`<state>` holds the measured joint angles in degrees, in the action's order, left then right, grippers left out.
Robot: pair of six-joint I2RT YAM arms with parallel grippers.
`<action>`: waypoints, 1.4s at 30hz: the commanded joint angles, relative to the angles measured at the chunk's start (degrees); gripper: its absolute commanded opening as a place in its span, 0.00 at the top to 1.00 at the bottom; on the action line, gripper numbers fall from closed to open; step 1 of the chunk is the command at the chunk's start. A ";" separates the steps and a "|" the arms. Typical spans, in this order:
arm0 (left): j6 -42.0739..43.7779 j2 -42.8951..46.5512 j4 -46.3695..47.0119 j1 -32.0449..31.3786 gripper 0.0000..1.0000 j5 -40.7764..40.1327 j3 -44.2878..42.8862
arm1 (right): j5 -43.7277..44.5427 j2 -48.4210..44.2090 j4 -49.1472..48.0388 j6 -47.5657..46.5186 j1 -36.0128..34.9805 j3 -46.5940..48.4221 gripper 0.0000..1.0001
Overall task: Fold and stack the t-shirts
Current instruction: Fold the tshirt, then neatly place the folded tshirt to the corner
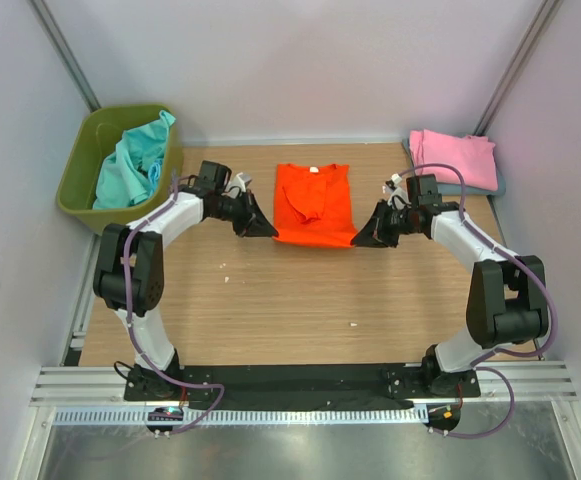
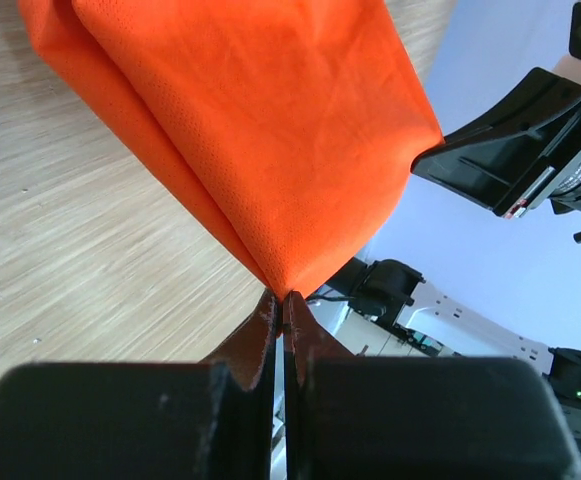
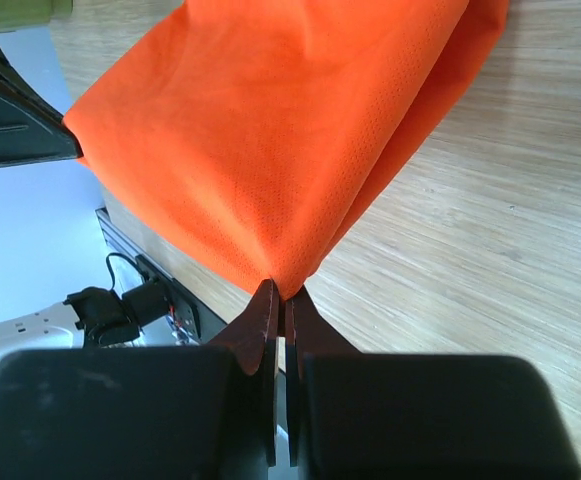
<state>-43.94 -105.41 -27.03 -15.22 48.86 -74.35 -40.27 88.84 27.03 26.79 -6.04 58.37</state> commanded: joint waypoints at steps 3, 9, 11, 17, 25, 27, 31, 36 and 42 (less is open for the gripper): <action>1.31 -0.41 0.75 0.37 1.00 -0.26 -6.14 | 0.02 1.50 -1.62 -1.38 -0.11 6.92 0.98; 7.02 -14.81 -0.75 2.74 1.00 -3.50 -31.13 | 0.98 15.73 -3.64 -5.34 0.07 27.73 0.99; 11.13 -20.34 -0.57 3.36 1.00 -7.62 -39.43 | 2.47 23.99 -5.05 -7.18 0.07 37.66 0.99; 19.14 -34.07 1.36 3.45 0.03 -20.55 -61.53 | 8.09 34.21 -9.27 -9.47 0.07 50.79 0.33; 19.15 -31.00 -4.16 5.55 0.01 -16.27 -53.19 | 3.71 28.85 -8.84 -9.21 -0.02 40.78 0.30; 19.86 -30.83 -4.87 5.73 0.00 -13.02 -50.03 | 5.20 29.37 -7.87 -10.52 0.07 40.51 0.30; 19.87 -30.39 -3.14 5.56 0.12 -2.48 -45.63 | 5.47 33.66 -6.55 -12.29 1.29 42.69 0.30; 13.54 -29.33 2.76 4.51 0.16 4.39 -41.32 | 3.62 39.83 -7.07 -12.02 2.18 47.27 0.30; 4.23 -30.91 14.27 2.92 0.20 12.39 -39.03 | 1.61 47.56 -8.13 -11.06 3.58 54.74 0.30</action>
<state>-33.39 -139.11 -22.46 -11.16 53.39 -113.62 -36.38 135.02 20.95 15.88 -3.16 108.84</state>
